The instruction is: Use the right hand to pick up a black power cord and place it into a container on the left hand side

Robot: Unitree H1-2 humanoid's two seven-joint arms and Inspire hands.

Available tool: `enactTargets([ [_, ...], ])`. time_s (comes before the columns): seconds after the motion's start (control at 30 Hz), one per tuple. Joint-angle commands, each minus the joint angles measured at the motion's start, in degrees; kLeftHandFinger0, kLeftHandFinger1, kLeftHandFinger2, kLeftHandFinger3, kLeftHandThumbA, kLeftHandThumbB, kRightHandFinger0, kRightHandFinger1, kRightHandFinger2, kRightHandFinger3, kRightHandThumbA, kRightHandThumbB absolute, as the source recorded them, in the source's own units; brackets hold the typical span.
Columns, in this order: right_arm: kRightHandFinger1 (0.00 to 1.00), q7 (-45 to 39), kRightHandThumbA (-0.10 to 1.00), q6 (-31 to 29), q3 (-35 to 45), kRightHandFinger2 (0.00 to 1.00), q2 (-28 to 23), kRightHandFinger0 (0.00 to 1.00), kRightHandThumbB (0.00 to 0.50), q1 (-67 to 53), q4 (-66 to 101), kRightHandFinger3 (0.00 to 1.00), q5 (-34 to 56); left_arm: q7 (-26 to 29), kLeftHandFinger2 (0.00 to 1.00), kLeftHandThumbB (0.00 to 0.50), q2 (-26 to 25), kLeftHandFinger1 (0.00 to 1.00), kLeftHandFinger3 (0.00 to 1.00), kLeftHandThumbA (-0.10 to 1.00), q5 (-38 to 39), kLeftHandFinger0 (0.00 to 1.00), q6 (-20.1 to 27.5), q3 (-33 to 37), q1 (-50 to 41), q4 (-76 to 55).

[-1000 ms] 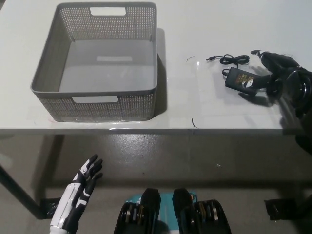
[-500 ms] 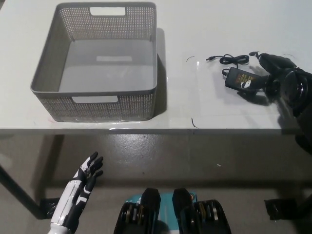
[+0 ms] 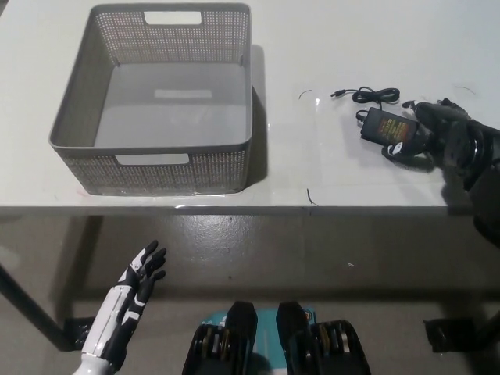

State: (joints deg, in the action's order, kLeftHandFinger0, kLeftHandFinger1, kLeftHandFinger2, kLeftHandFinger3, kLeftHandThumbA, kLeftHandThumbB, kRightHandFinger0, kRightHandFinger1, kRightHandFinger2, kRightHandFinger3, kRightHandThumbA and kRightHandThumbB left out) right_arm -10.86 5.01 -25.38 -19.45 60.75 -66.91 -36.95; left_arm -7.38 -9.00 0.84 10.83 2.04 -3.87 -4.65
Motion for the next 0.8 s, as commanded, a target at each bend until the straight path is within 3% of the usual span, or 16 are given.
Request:
enactTargets([
  [0.0, 1.00, 3.3, 0.79, -2.6, -0.5, 1.00, 0.5, 1.00, 0.500, 5.0, -1.6, 1.00, 0.3, -0.7, 1.00, 0.255, -1.0, 1.00, 1.00, 0.92, -0.2, 1.00, 0.4, -0.1, 1.1, -1.5],
  [0.43, 1.00, 6.3, 0.81, -5.3, -1.9, 1.00, 1.8, 1.00, 0.500, 5.5, -6.9, 1.00, 0.6, -0.8, 1.00, 0.254, -1.1, 1.00, 1.00, 0.91, -0.5, 1.00, 0.3, 0.1, 1.6, -1.5],
  [0.53, 1.00, 8.6, 0.78, -6.8, -1.6, 1.00, 1.8, 1.00, 0.498, 5.5, -7.7, 1.00, 0.9, -0.9, 1.00, 0.254, -1.1, 1.00, 1.00, 0.90, -0.4, 1.00, 0.4, 0.1, 1.6, -1.4],
  [0.57, 1.00, 11.1, 0.66, -8.2, -0.6, 1.00, 1.8, 1.00, 0.439, 5.5, -7.8, 1.00, 1.7, -0.8, 1.00, 0.258, -1.2, 1.00, 1.00, 0.90, -0.6, 1.00, 0.5, 0.1, 1.9, -1.3],
  [0.6, 0.65, 14.9, 0.46, -10.2, 0.5, 0.69, 1.7, 0.70, 0.376, 5.0, -7.6, 0.72, 2.4, -0.8, 1.00, 0.259, -1.1, 1.00, 1.00, 0.90, -0.5, 1.00, 0.3, 0.1, 2.0, -1.4],
  [0.63, 0.44, 17.5, 0.27, -11.3, 0.8, 0.52, 1.7, 0.37, 0.319, 4.7, -7.6, 0.54, 2.5, -0.8, 1.00, 0.259, -1.1, 1.00, 1.00, 0.90, -0.5, 1.00, 0.3, 0.1, 2.0, -1.4],
  [0.67, 0.21, 21.6, -0.03, -12.3, 1.1, 0.33, 1.8, 0.10, 0.230, 4.2, -7.7, 0.37, 2.3, -0.7, 1.00, 0.259, -1.0, 1.00, 1.00, 0.90, -0.7, 1.00, 0.4, 0.1, 2.1, -1.4],
  [0.7, 0.17, 23.7, -0.10, -12.6, 1.2, 0.39, 1.7, 0.00, 0.164, 4.1, -7.8, 0.35, 2.0, -0.7, 1.00, 0.257, -1.0, 1.00, 1.00, 0.90, -0.6, 1.00, 0.3, 0.1, 2.3, -1.4],
  [0.77, 0.37, 25.6, -0.10, -14.0, 1.9, 0.73, 1.5, 0.01, 0.151, 4.1, -8.0, 0.57, 2.7, -0.9, 1.00, 0.253, -1.0, 1.00, 1.00, 0.90, -0.3, 1.00, 0.3, 0.1, 2.5, -1.2],
])
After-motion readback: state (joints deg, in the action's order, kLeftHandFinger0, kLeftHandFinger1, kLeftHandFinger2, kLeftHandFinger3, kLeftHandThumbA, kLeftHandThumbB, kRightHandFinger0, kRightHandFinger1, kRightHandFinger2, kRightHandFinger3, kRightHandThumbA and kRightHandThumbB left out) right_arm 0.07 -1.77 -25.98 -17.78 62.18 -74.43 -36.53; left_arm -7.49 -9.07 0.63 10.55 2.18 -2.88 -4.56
